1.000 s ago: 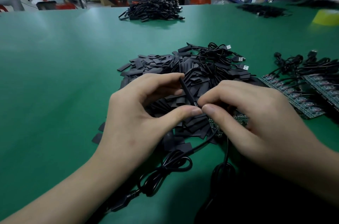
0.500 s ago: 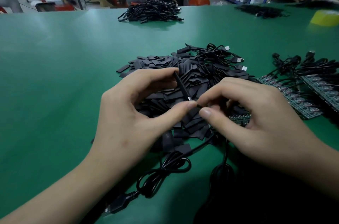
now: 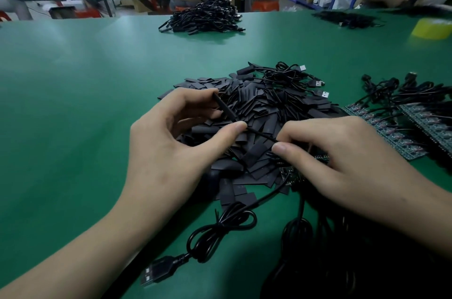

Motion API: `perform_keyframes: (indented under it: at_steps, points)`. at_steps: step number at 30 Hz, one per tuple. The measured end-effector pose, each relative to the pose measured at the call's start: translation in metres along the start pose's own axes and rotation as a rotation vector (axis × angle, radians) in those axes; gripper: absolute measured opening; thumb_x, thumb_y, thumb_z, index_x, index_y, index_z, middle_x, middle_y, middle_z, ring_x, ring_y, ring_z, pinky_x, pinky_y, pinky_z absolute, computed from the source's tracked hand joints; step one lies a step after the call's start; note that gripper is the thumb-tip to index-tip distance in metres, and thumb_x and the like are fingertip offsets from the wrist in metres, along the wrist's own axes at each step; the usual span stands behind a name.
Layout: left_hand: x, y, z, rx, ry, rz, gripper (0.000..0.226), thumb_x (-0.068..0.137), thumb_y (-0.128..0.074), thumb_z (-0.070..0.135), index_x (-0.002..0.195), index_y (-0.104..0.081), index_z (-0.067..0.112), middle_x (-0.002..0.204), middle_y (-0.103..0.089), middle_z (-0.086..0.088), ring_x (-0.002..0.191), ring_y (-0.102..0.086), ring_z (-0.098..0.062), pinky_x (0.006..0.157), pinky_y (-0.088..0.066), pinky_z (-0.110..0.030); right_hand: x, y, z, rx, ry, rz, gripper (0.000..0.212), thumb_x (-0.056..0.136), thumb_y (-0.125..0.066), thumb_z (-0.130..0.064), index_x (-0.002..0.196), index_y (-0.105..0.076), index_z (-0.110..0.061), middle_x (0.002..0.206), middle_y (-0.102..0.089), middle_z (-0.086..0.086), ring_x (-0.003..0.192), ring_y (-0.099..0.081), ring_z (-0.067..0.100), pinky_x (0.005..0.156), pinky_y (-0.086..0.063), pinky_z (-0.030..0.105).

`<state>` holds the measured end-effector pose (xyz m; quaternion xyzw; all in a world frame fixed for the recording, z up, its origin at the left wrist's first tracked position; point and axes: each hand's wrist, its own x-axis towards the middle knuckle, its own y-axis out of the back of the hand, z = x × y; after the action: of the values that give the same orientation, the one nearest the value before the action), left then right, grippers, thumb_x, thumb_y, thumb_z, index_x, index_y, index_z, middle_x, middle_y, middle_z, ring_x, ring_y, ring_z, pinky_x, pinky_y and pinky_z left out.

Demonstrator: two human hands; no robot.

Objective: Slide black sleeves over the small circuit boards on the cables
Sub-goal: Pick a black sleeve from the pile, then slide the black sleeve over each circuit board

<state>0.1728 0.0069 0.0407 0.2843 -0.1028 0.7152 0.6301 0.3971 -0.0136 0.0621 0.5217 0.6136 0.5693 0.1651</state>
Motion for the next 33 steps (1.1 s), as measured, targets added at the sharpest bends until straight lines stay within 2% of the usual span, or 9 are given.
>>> perform_keyframes:
  at_steps: [3,6,12,18,22,24,26,29,33]
  points:
    - [0.001,-0.002,-0.003,0.069,-0.003,-0.018,0.060,0.072,-0.087,0.042,0.127,-0.069,0.027,0.103,-0.075,0.014,0.099,-0.071,-0.006,0.091,-0.055,-0.020,0.003,0.004,0.003,-0.044,-0.011,0.031,0.029,0.099,-0.043,-0.051,0.089,-0.060,-0.030,0.069,-0.061,-0.015,0.065,-0.058,0.010,0.062,-0.048,0.039]
    - [0.002,-0.001,-0.006,0.138,0.009,-0.046,0.077,0.071,-0.082,0.051,0.139,-0.059,0.025,0.116,-0.071,0.018,0.105,-0.068,-0.004,0.094,-0.054,-0.023,0.013,0.017,0.013,-0.081,-0.048,0.089,0.032,0.098,-0.043,-0.054,0.093,-0.064,-0.030,0.063,-0.059,-0.017,0.058,-0.056,0.003,0.057,-0.048,0.033]
    - [0.002,0.003,-0.011,0.477,-0.115,-0.185,0.041,0.086,-0.072,0.051,0.122,-0.071,0.033,0.118,-0.065,0.020,0.115,-0.058,-0.002,0.102,-0.048,-0.033,0.085,0.040,0.074,-0.320,-0.167,0.082,0.019,0.098,-0.056,-0.050,0.091,-0.063,-0.034,0.069,-0.055,-0.018,0.063,-0.052,0.009,0.055,-0.033,0.026]
    - [0.000,0.001,-0.013,0.567,-0.195,-0.277,0.023,0.089,-0.069,0.046,0.106,-0.077,0.032,0.108,-0.063,0.020,0.106,-0.058,-0.009,0.095,-0.048,-0.041,0.174,0.029,0.125,-0.437,-0.244,-0.027,0.028,0.097,-0.061,-0.050,0.107,-0.067,-0.025,0.098,-0.067,0.004,0.087,-0.056,0.027,0.071,-0.046,0.038]
    - [0.001,0.003,-0.015,0.593,-0.205,-0.314,0.018,0.091,-0.068,0.045,0.105,-0.076,0.035,0.105,-0.063,0.020,0.103,-0.057,-0.009,0.091,-0.048,-0.043,0.197,0.023,0.121,-0.435,-0.225,-0.109,0.032,0.102,-0.057,-0.042,0.128,-0.061,-0.024,0.129,-0.059,0.015,0.115,-0.058,0.035,0.099,-0.048,0.050]
    - [0.001,0.003,-0.014,0.602,-0.210,-0.310,0.017,0.091,-0.069,0.043,0.104,-0.076,0.035,0.103,-0.062,0.019,0.102,-0.057,-0.010,0.090,-0.048,-0.044,0.187,0.022,0.105,-0.351,-0.146,-0.084,0.025,0.102,-0.059,-0.034,0.124,-0.064,-0.023,0.122,-0.061,0.010,0.109,-0.060,0.028,0.098,-0.049,0.046]
    - [0.001,0.003,-0.012,0.614,-0.208,-0.298,0.017,0.092,-0.067,0.044,0.103,-0.076,0.036,0.101,-0.061,0.019,0.099,-0.057,-0.011,0.088,-0.047,-0.043,0.159,0.024,0.082,-0.245,-0.058,-0.102,0.018,0.099,-0.061,-0.034,0.111,-0.070,-0.025,0.102,-0.065,-0.005,0.096,-0.063,0.017,0.085,-0.051,0.035]
    - [0.001,0.002,-0.008,0.637,-0.212,-0.286,0.020,0.091,-0.061,0.046,0.099,-0.076,0.036,0.096,-0.061,0.018,0.094,-0.056,-0.012,0.084,-0.046,-0.041,0.099,0.032,0.047,-0.135,0.004,-0.277,0.026,0.084,-0.058,-0.054,0.095,-0.073,-0.036,0.089,-0.065,-0.021,0.085,-0.061,-0.004,0.075,-0.049,0.021]
    - [0.000,0.002,-0.001,0.649,-0.218,-0.306,0.018,0.093,-0.061,0.049,0.096,-0.074,0.037,0.089,-0.060,0.018,0.090,-0.056,-0.009,0.079,-0.039,-0.033,0.043,0.037,0.033,-0.166,0.002,-0.449,0.037,0.075,-0.053,-0.073,0.087,-0.070,-0.041,0.090,-0.061,-0.023,0.090,-0.057,-0.006,0.080,-0.050,0.025]
